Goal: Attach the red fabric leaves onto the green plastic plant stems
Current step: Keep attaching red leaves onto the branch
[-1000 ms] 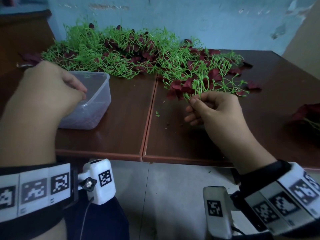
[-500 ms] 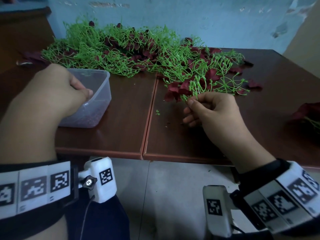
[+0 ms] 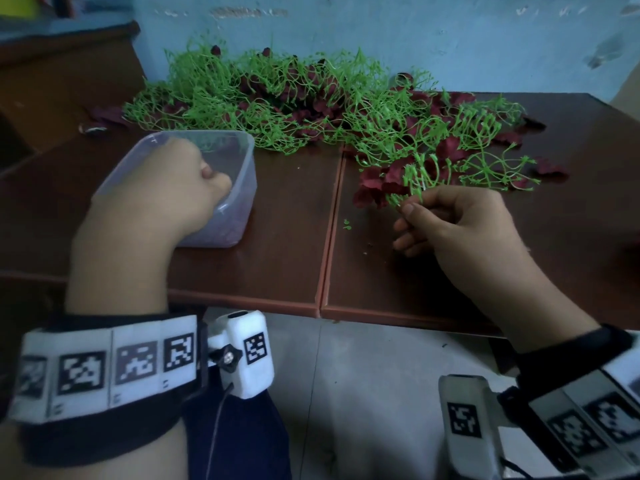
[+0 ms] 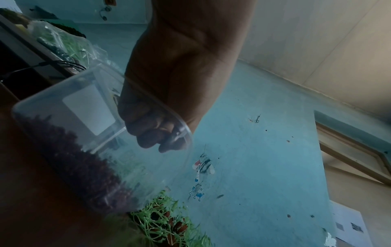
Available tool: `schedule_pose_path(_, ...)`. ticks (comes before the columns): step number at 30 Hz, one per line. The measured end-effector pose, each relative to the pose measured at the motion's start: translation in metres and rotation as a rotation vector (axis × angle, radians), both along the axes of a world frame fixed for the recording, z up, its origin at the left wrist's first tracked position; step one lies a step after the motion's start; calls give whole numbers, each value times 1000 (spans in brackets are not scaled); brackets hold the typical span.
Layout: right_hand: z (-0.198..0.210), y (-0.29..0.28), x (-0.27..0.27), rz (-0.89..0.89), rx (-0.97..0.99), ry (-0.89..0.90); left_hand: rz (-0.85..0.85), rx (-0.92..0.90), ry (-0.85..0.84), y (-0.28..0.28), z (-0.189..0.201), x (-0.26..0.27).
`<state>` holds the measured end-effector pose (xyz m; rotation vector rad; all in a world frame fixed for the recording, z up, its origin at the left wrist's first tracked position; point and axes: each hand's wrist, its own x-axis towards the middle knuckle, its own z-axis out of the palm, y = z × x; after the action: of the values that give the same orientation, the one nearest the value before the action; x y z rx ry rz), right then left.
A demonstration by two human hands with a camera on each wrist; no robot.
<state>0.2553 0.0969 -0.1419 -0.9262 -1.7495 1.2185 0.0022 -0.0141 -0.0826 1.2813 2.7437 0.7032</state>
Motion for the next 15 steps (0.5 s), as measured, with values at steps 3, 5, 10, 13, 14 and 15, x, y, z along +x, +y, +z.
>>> schedule_pose_path(3,1,0,-1,2,-3,3,-32,61,-8,0,1,1)
schedule_pose_path(5,0,-1,-1,-1,6,-2,-57,68,-33,1,1,3)
schedule_pose_path(10,-1,-1,-2,6,24,-20,-94,63,-100,1,0,9)
schedule_pose_path(13,-1,-1,-3,2,34,-40,-89,74,-86,2,1,14)
schedule_pose_path(14,-1,-2,-3,1,34,-40,-79,85,-83,2,2,15)
schedule_pose_path(15,-1,-2,-3,1,33,-38,-73,95,-85,2,2,16)
